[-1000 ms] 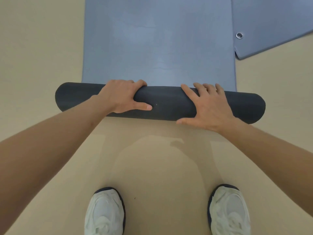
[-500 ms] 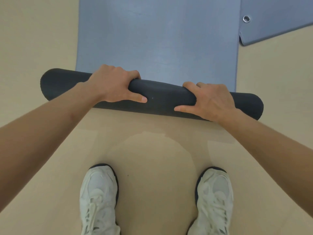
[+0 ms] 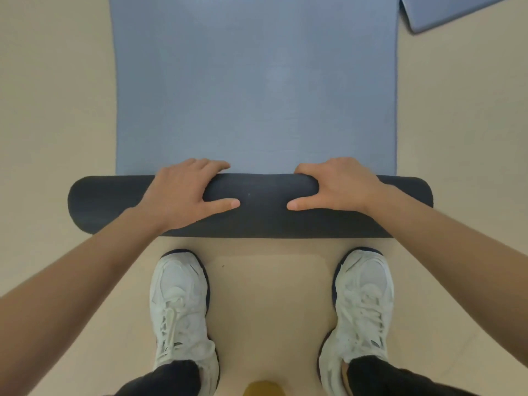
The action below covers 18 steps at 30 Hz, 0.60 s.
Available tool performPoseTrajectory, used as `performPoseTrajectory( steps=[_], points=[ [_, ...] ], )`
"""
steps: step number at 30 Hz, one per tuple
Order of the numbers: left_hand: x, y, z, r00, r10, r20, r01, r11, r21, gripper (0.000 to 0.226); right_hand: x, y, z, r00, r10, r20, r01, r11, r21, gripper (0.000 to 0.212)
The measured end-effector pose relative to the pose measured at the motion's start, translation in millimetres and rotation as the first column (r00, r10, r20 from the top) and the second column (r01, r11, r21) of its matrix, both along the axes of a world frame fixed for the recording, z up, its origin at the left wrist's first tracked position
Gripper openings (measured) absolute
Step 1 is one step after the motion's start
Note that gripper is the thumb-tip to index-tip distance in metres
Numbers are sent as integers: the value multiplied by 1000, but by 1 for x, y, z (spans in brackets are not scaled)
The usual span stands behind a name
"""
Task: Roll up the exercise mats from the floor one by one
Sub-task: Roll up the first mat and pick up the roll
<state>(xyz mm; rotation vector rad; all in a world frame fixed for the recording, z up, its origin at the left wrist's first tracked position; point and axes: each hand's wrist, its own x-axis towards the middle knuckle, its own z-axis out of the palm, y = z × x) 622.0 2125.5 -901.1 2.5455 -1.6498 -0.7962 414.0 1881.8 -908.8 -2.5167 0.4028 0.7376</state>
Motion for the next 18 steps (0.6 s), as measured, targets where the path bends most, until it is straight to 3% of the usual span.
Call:
performPoseTrajectory(
  steps=[3,7,11,14,18],
  points=[
    [-30,11,-1,986,-85,145,126,946,-298,79,11,-15,-8,998,-44,-45,47,996,73,63],
    [-67,24,-18,969,-162,187,211,936,-282,84,17,-20,-18,995,-82,-54,86,993,76,71],
    [-58,15,-30,964,-163,211,214,945,-247,95,20,-19,-17,988,-155,-28,153,985,-75,90],
    [-40,1,-35,969,-168,182,212,942,-259,93,15,-8,-13,963,-179,200,215,960,-177,79],
    [-18,-16,-28,989,-144,41,150,961,-232,95,-7,31,-18,840,-81,537,225,952,-209,72]
  ],
)
